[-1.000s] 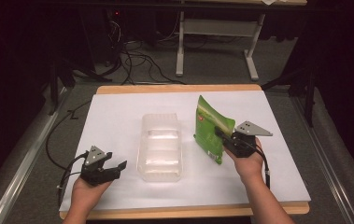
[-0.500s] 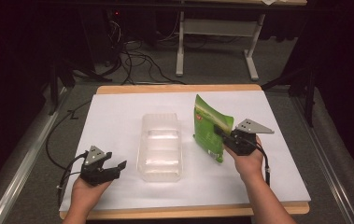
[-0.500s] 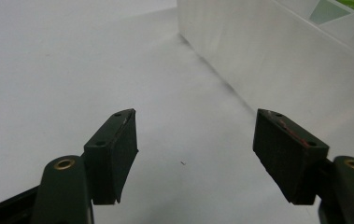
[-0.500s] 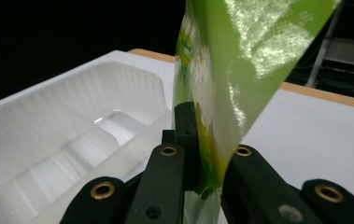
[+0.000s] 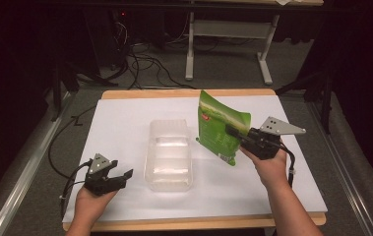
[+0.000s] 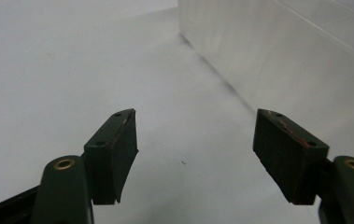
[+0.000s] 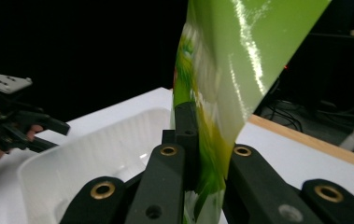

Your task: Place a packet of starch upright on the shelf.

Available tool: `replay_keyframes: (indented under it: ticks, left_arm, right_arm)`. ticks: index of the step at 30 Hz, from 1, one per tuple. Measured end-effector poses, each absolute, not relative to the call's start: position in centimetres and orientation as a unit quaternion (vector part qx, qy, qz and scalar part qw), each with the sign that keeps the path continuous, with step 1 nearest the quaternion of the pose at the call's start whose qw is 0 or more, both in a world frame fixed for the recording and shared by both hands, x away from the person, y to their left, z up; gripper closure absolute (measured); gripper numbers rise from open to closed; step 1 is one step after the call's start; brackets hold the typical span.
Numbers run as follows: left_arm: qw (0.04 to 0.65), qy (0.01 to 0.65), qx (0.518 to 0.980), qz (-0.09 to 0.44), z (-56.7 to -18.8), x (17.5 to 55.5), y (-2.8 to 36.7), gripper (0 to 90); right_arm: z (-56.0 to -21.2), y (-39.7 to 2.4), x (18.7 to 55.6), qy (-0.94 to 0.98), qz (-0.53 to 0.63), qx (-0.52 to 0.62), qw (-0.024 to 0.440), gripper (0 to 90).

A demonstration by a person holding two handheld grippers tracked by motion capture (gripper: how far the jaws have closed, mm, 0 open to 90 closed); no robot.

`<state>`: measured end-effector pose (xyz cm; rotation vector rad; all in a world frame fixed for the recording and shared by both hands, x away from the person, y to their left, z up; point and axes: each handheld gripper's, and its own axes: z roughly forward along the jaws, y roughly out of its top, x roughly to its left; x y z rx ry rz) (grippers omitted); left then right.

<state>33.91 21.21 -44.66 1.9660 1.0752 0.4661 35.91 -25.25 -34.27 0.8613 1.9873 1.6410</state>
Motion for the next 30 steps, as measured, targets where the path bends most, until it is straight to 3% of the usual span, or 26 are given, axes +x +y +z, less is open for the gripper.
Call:
replay_keyframes:
  ticks: [30]
  left_arm:
    - [0.404,0.437,0.78,0.191,-44.9,33.8,21.6,30.9]
  right_arm:
    - [-33.3,-16.4,40.6,0.76,0.618,0.175,0.101,89.0]
